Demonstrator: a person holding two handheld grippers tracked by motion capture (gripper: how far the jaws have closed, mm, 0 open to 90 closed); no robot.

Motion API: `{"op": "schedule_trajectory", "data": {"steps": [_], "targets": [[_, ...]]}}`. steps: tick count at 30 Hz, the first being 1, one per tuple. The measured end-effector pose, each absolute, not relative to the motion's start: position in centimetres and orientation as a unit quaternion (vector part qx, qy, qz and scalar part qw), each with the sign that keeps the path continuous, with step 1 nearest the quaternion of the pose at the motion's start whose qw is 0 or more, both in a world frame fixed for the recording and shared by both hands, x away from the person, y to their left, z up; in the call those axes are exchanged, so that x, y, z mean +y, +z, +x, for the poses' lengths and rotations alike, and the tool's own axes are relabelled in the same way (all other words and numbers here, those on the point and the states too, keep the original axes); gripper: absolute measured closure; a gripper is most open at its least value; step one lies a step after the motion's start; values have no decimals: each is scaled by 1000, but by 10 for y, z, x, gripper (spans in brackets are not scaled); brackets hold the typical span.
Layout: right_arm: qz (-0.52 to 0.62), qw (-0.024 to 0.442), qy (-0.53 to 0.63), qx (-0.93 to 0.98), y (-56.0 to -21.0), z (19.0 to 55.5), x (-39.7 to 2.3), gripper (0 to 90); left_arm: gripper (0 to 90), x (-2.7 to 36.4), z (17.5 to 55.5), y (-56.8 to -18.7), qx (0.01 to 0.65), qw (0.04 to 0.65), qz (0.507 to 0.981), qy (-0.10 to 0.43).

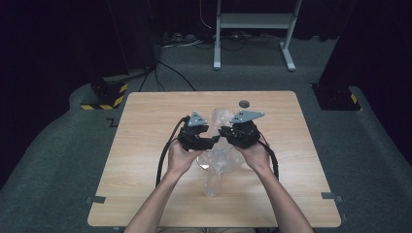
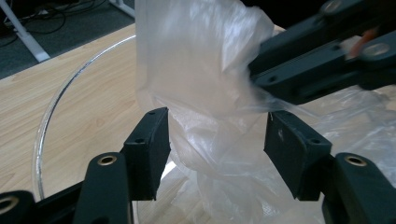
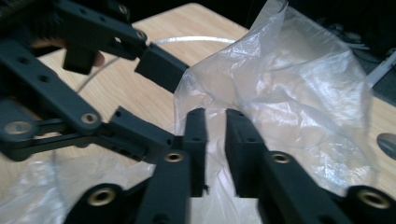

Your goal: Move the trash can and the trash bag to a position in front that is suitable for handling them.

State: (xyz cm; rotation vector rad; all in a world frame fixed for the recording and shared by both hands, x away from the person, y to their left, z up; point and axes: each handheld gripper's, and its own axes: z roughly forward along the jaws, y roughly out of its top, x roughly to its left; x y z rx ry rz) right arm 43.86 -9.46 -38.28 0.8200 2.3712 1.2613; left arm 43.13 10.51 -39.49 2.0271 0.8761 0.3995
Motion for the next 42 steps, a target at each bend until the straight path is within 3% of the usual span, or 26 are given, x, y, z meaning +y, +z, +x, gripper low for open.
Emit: {"op": "schedule_trajectory", "data": {"steps": [4,14,29,32,35,37,39,42], "targets": [[297,179,466,814,-373,430,-107,623,406,106,432,-396,358,429,813,163],[354,209,490,769,-364,419,-163,487,416,106,432,-396,361,428,812,166],[424,129,516,733,-395,457,-180,414,417,105,432,-397,362,429,812,162],[417,117,515,740,-399,461,-175,512,417,105,433,-397,362,429,812,161],[398,116,517,749,-400,462,-170,711,413,106,433,-397,360,430,813,159],[387,123,509,758,-397,460,-166,798,411,107,433,-397,360,433,812,154],[372,145,503,766,-393,456,-161,867,407,108,433,-396,359,437,811,150],[349,179,497,774,-382,448,-153,900,403,108,433,-397,358,441,810,147]]}}
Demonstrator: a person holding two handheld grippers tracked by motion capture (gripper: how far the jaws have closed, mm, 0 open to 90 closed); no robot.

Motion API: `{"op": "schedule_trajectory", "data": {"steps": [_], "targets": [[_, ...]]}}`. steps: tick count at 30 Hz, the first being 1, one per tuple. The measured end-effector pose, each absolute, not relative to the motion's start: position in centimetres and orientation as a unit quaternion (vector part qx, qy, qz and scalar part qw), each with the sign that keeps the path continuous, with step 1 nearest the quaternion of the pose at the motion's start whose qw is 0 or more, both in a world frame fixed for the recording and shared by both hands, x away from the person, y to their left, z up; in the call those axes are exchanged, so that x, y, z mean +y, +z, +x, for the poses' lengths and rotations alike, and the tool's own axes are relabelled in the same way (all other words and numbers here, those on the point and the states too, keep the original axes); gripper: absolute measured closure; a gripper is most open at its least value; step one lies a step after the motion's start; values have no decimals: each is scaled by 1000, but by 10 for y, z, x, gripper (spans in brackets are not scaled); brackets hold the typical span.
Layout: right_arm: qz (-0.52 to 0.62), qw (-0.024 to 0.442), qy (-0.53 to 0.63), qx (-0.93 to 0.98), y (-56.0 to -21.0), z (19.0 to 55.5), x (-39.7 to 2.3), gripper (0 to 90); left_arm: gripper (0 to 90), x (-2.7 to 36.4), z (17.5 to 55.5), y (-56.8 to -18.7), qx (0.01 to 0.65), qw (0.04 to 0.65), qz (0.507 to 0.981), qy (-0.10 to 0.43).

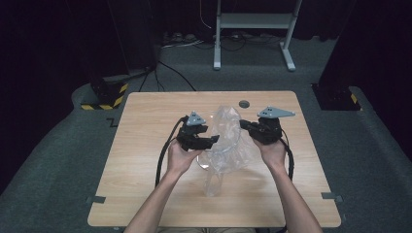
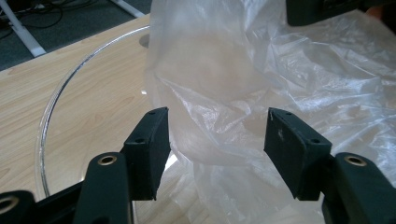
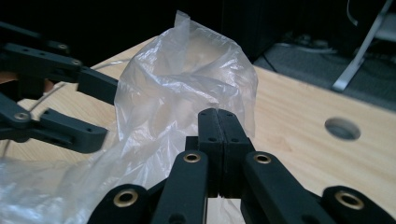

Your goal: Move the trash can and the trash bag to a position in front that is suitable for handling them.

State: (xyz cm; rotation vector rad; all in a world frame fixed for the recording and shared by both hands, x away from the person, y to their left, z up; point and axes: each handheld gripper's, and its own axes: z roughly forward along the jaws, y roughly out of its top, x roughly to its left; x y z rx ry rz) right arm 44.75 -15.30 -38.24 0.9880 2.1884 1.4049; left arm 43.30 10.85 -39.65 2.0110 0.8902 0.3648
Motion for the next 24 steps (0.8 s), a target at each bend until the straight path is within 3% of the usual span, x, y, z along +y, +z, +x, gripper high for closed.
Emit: {"op": "schedule_trajectory", "data": {"steps": [9,18,24], "targets": [[290,198,427,833,-375,442,-106,900,387,112,425,-391,349,465,799,153],[282,180,361,870,-385,452,-78,897,387,125,418,-382,348,481,787,169],[265,144,372,878,-383,451,-77,785,417,119,428,-386,363,470,786,171]]}}
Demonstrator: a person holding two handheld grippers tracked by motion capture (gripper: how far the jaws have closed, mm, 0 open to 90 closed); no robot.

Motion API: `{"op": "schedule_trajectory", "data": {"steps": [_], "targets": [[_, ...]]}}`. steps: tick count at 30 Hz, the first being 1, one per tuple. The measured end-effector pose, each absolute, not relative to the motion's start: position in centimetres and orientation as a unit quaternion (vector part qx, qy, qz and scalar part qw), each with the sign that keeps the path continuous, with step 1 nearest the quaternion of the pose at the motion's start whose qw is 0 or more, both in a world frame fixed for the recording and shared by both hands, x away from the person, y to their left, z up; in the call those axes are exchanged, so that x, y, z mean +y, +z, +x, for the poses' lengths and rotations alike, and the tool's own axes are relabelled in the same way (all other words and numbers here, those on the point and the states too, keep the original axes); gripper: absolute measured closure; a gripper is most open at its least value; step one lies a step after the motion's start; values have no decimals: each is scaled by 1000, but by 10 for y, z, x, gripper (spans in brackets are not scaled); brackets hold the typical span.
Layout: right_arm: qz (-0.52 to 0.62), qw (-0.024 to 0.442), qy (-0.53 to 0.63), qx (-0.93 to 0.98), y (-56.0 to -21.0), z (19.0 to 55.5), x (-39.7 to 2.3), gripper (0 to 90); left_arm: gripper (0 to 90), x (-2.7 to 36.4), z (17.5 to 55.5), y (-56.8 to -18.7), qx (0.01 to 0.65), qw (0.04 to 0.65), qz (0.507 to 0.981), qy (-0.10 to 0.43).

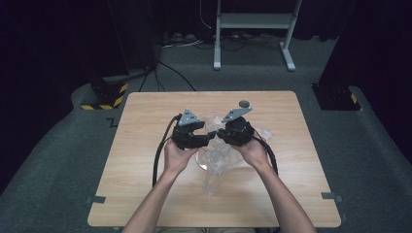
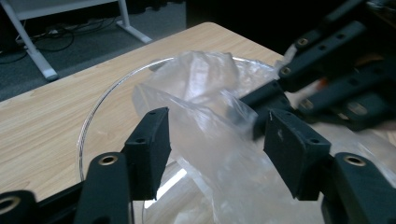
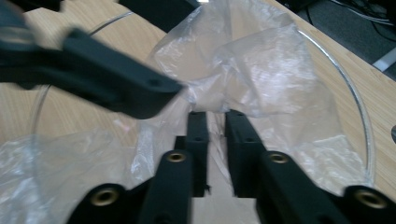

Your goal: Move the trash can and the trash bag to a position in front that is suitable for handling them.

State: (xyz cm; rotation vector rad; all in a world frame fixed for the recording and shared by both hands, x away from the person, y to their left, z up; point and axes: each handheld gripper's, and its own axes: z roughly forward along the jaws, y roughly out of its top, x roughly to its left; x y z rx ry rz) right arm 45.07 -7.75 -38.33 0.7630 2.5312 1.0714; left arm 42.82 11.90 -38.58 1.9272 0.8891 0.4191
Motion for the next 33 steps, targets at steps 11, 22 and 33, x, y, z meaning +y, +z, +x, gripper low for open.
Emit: {"op": "schedule_trajectory", "data": {"steps": [11,22,33], "targets": [[294,188,453,821,-364,426,-117,510,439,122,437,-397,397,428,792,180],[306,160,443,827,-376,424,-133,724,438,123,436,-398,393,432,793,174],[280,167,420,847,-371,431,-103,900,416,129,419,-388,362,467,789,168]]}}
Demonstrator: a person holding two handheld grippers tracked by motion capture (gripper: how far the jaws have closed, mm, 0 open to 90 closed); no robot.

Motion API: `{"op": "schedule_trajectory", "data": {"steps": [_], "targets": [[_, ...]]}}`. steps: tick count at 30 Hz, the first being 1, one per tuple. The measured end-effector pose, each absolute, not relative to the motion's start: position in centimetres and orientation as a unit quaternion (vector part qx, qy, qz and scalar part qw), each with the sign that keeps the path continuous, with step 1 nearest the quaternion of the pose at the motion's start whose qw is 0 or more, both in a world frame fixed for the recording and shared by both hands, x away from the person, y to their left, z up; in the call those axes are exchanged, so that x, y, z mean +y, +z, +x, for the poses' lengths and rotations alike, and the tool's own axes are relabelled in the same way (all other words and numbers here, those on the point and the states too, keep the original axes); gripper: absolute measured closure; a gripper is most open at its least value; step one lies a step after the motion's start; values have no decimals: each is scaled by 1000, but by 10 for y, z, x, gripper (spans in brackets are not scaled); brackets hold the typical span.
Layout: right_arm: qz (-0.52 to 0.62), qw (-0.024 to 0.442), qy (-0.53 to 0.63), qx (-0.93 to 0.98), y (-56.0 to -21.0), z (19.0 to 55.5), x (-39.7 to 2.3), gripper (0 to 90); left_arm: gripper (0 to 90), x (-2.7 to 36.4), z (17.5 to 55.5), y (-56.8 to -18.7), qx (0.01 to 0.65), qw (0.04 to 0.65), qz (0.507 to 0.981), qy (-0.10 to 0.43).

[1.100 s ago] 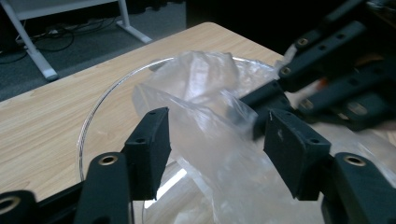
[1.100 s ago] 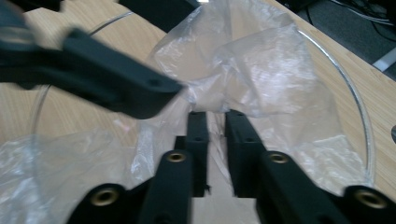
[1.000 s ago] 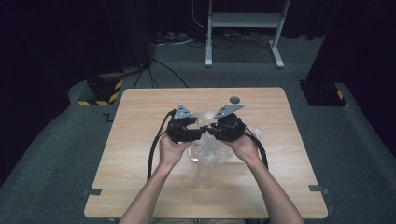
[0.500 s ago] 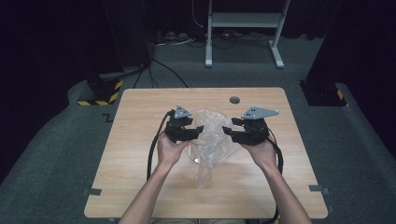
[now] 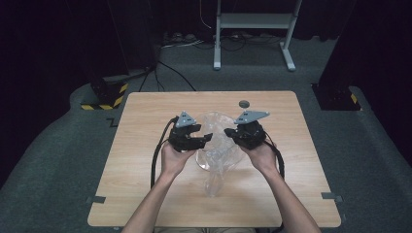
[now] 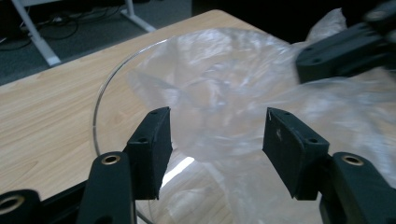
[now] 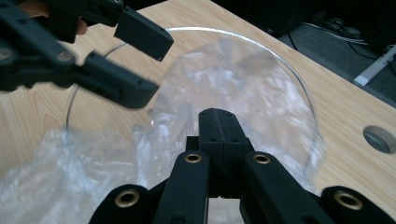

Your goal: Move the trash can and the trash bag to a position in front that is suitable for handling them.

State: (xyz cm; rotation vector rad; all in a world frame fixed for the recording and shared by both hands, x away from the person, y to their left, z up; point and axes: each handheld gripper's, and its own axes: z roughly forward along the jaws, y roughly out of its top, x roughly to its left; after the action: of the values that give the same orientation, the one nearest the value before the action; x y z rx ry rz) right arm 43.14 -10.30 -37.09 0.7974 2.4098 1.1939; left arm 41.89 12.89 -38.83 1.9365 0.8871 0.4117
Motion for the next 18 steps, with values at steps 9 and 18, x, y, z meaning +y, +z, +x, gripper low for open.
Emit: {"op": "schedule_trajectory", "data": {"steps": [9,18], "targets": [[278,154,395,862,-380,450,-74,900,409,120,407,-385,320,477,804,153],[286,137,420,850,-377,449,-78,756,671,110,412,-391,313,458,823,125]]}}
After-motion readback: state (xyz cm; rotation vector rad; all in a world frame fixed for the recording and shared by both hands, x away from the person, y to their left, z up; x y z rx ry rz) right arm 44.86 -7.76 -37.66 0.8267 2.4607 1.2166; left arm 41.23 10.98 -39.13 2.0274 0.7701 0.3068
